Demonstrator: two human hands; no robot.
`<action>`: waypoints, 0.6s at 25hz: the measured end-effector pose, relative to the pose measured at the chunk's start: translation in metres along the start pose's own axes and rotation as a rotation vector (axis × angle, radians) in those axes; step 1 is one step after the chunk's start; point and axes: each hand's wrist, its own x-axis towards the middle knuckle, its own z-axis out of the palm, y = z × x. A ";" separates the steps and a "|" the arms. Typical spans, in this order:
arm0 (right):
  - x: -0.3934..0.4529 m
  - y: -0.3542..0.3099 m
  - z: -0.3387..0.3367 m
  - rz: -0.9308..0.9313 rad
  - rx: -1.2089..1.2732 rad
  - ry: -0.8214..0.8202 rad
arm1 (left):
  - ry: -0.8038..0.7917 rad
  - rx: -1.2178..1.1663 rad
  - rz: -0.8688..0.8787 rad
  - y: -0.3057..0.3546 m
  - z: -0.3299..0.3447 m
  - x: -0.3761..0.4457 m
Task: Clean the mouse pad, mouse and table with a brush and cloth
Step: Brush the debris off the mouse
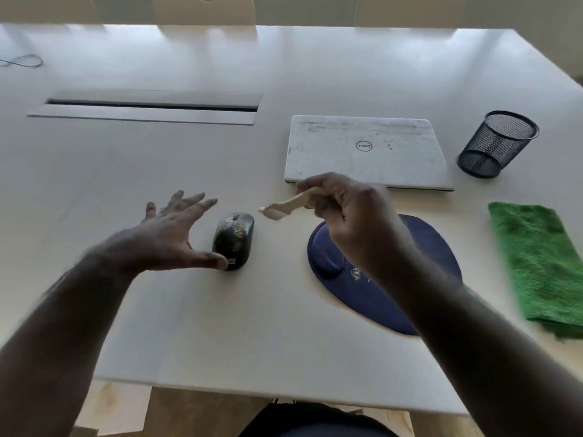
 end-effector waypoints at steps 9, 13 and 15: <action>0.015 -0.014 0.051 -0.101 -0.109 0.021 | -0.171 0.001 0.081 0.002 0.007 0.024; 0.019 -0.014 0.059 -0.093 -0.124 -0.018 | -0.168 0.019 0.088 0.003 0.006 0.026; 0.020 -0.015 0.059 -0.096 -0.112 -0.054 | -0.161 0.023 0.089 0.003 0.006 0.026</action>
